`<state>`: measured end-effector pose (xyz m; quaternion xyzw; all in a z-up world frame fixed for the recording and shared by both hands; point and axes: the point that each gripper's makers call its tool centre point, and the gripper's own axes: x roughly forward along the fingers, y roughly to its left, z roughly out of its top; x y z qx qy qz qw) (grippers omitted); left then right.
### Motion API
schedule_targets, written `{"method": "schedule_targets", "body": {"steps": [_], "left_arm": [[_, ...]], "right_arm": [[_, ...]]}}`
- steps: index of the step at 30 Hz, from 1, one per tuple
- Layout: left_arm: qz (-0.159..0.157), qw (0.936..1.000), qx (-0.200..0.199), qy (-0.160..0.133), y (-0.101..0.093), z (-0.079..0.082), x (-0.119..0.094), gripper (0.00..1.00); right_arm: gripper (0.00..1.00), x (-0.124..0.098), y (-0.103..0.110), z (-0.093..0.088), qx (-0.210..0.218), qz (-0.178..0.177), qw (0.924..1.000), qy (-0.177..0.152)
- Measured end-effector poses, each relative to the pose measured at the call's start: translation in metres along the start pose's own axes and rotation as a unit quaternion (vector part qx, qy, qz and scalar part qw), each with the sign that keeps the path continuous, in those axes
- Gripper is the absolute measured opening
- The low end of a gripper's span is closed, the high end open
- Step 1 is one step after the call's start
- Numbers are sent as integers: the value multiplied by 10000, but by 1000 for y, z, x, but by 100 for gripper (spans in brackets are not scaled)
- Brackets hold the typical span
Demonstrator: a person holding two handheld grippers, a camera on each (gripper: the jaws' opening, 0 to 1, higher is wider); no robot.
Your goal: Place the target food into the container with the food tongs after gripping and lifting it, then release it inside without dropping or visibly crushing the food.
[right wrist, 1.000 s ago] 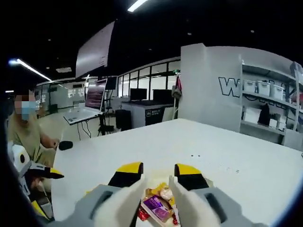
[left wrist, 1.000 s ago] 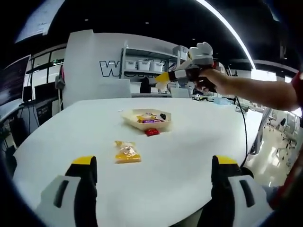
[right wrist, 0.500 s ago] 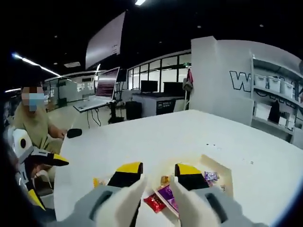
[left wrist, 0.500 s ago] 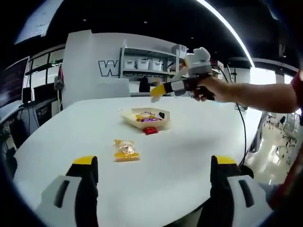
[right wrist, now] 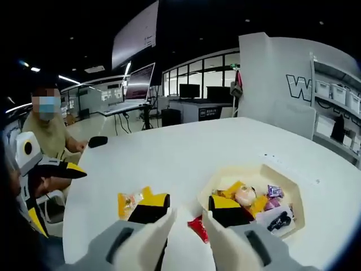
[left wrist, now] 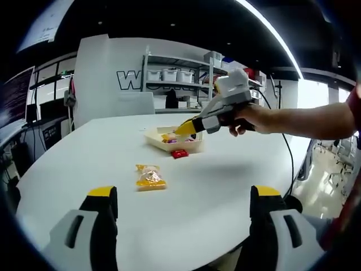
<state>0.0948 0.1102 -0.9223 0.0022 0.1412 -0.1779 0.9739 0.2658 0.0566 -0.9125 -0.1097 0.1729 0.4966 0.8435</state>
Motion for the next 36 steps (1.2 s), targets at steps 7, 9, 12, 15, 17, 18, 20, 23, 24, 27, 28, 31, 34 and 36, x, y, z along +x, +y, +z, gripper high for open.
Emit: {"method": "schedule_targets", "body": {"steps": [7, 9, 12, 15, 17, 18, 20, 23, 24, 27, 28, 31, 34, 36], "left_arm": [[20, 10000, 2, -16, 1, 2, 0, 95], [10, 10000, -1, -1, 0, 1, 0, 95], [19, 10000, 24, 8, 0, 0, -1, 95], [12, 10000, 3, 18, -1, 0, -1, 95], [19, 10000, 37, 32, 0, 0, -1, 95], [19, 10000, 50, 27, 0, 1, -2, 95], [31, 10000, 55, 21, 1, 1, -3, 95], [76, 9999, 79, 37, 3, 1, -3, 94], [77, 9999, 86, 32, 4, 1, -3, 94], [64, 9999, 96, 39, 3, 1, -3, 94], [66, 9999, 110, 48, 3, 1, -3, 94], [61, 9999, 115, 35, 4, 2, -3, 94], [68, 9999, 121, 66, 4, 0, -3, 94], [64, 9999, 126, 73, 4, 0, -3, 93]], "right_arm": [[22, 3, -3, -8, -70, -1, 9999, 89], [22, 4, -3, -10, -73, 8, 9999, 99], [22, 6, 1, -14, -226, 40, 9996, 151], [22, 10, 0, -21, -364, 19, 9990, 263], [22, 11, 0, -24, -409, 2, 9988, 286], [22, 12, -1, -25, -431, 0, 9987, 272], [22, 13, -1, -25, -437, 8, 9987, 270], [22, 15, -3, -24, -675, -34, 9974, 242], [22, 16, -3, -23, -673, -15, 9975, 220], [23, 22, -3, -30, -667, 23, 9972, 334], [23, 22, -4, -26, -759, 2, 9969, 187], [22, 20, -3, -27, -381, 23, 9990, 238], [22, 19, -6, -26, -214, 44, 9995, 245], [22, 16, -5, -27, -132, 58, 9996, 247]]}}
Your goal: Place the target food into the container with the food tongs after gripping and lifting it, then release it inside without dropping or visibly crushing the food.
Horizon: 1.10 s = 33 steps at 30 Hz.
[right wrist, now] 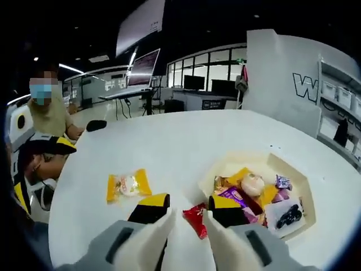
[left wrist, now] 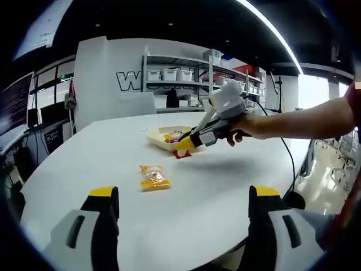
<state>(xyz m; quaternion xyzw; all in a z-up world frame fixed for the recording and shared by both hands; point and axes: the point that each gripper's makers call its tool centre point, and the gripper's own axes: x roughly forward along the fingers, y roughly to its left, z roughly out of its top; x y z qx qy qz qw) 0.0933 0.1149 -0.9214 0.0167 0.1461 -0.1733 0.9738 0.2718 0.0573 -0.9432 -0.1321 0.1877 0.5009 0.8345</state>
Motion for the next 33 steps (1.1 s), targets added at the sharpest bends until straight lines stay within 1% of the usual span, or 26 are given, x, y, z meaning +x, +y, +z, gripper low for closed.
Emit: {"method": "schedule_targets", "body": {"steps": [3, 4, 5, 6, 10, 13, 14, 15, 16, 19, 21, 22, 24, 26, 28, 31, 33], "left_arm": [[-18, 10000, -4, -27, -2, 1, -1, 93], [-25, 10000, 8, -21, -3, 1, -1, 93], [-26, 10000, 20, -17, -3, 1, -1, 93], [-28, 10000, 35, -19, -3, 1, -2, 93], [-45, 10000, 18, -19, -5, 0, -3, 93], [-55, 10000, 11, -70, -9, 3, -3, 92], [-73, 9999, 21, -88, -10, 5, -3, 92], [-82, 9999, 39, -104, -11, 7, -3, 92], [-87, 9999, 51, -113, -12, 8, -3, 92], [-102, 9998, 70, -131, -14, 11, -3, 92], [-125, 9998, 91, -138, -16, 12, -3, 92], [-130, 9997, 111, -145, -18, 12, -3, 92], [-135, 9997, 117, -141, -18, 12, -4, 92], [-134, 9998, 118, -130, -18, 12, -4, 92], [-128, 9998, 122, -131, -18, 12, -5, 92], [-122, 9998, 121, -132, -18, 12, -6, 92], [-141, 9998, 112, -122, -19, 11, -5, 92]], "right_arm": [[22, -4, 5, -2, 84, 53, 9999, 48], [22, -7, 10, -4, 52, 98, 9999, 93], [22, -10, 12, -7, -182, 100, 9996, 196], [22, -12, 13, -8, -299, 94, 9992, 242], [22, -20, 20, -11, -97, 180, 9994, 270], [22, -23, 23, -12, -34, 183, 9994, 290], [22, -26, 26, -9, 186, 239, 9992, 246], [22, -27, 26, -3, 272, 253, 9993, 84], [22, -29, 20, 7, 311, 177, 9993, -138], [22, -32, 9, 7, 459, 75, 9989, -71], [22, -31, 3, 2, 587, 30, 9983, -46], [23, -31, 3, -1, 775, 54, 9970, -34], [23, -30, 3, -9, 902, 102, 9959, 40], [23, -29, 4, -20, 897, 80, 9957, 193], [23, -31, 8, -27, 942, 112, 9952, 240], [23, -36, 10, -26, 961, 146, 9951, 164], [23, -39, 15, -25, 867, 233, 9959, 136]]}}
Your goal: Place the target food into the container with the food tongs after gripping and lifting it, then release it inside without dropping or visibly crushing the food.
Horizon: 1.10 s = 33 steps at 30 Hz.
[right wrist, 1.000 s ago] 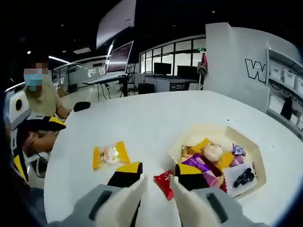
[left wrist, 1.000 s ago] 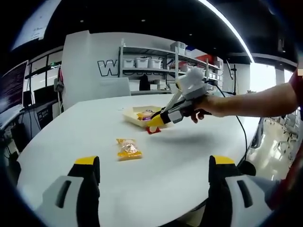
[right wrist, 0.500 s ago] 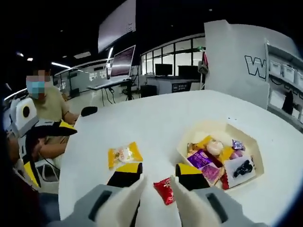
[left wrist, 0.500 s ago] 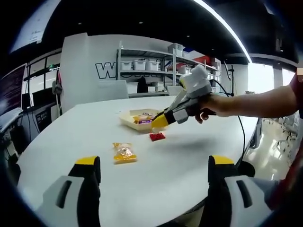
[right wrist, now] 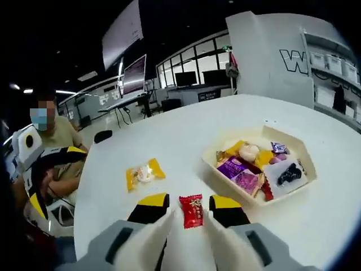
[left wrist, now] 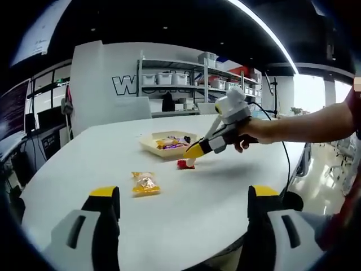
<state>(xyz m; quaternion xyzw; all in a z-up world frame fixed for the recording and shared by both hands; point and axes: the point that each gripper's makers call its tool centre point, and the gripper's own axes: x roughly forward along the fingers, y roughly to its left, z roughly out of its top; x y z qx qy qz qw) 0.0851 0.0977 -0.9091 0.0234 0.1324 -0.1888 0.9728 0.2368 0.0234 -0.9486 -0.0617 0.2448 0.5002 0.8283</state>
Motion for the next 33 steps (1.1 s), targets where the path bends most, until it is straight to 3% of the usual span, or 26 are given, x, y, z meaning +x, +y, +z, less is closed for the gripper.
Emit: {"method": "schedule_targets", "body": {"steps": [4, 7, 15, 19, 20, 21, 24, 33], "left_arm": [[-55, 10000, 33, 25, -5, -1, 3, 92], [-102, 9999, 54, 28, -10, 0, 5, 92], [-135, 9998, 118, 94, -12, -3, 3, 92], [-84, 9999, 109, 68, -7, -2, 0, 92], [-60, 9999, 91, 56, -5, -1, -1, 92], [-52, 9999, 87, 51, -4, -1, -1, 92], [-37, 10000, 70, 36, -2, -1, -1, 91], [-141, 9997, 136, 160, -11, -8, 2, 91]], "right_arm": [[23, -4, 10, -3, -259, 59, 9996, 83], [23, -4, 9, 4, -661, -54, 9978, 14], [25, 10, 2, 14, -578, -359, 9977, 20], [25, 17, -3, 4, -530, -527, 9969, 254], [25, 18, -8, -7, -658, -643, 9944, 521], [24, 18, -9, -9, -736, -660, 9935, 572], [20, 16, -3, -2, -689, -585, 9953, 332], [16, 15, -6, -3, -749, -679, 9942, 375]]}}
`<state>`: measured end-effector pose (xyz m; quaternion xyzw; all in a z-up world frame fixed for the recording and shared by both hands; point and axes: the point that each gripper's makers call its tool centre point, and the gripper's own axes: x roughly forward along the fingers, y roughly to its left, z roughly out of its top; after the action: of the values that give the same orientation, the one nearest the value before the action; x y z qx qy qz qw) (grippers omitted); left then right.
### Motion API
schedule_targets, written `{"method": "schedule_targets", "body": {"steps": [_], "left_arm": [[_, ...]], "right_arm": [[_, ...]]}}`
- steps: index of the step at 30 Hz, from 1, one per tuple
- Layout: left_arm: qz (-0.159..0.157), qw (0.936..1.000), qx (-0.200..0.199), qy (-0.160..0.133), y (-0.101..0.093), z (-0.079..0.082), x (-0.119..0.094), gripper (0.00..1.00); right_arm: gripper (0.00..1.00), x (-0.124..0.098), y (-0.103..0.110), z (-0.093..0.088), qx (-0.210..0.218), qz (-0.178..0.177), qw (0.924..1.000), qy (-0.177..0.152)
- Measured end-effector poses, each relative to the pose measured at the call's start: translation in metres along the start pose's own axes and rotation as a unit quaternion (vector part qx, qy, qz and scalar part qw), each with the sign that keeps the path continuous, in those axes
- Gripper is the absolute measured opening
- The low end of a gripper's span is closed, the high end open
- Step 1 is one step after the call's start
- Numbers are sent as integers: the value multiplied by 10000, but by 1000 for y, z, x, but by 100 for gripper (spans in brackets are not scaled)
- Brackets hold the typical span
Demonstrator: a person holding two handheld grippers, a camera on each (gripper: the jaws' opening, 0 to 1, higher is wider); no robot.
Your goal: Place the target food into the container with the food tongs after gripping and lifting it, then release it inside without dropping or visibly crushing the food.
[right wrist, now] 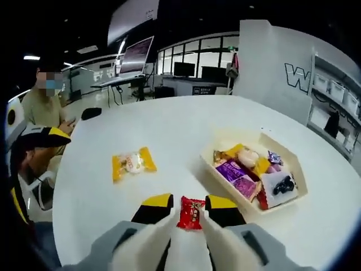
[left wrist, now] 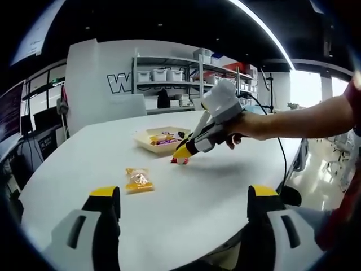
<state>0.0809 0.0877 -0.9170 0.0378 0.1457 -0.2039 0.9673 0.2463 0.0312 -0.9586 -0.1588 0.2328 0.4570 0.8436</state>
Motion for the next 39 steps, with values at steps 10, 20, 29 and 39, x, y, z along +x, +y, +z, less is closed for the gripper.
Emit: {"method": "schedule_targets", "body": {"steps": [10, 20, 29, 39], "left_arm": [[36, 9999, 17, -92, 0, 6, 1, 90], [0, 10000, -29, 38, -4, -2, 6, 93], [129, 9998, -135, 76, 2, -5, 5, 94], [98, 9998, -39, 165, -1, -7, 9, 94]], "right_arm": [[17, -13, -5, 21, -79, -70, 9995, -309], [18, -22, -14, 50, -272, -188, 9974, -640], [18, -34, -42, 86, -320, -437, 9940, -945], [18, -41, -71, 112, -445, -762, 9901, -1088]]}}
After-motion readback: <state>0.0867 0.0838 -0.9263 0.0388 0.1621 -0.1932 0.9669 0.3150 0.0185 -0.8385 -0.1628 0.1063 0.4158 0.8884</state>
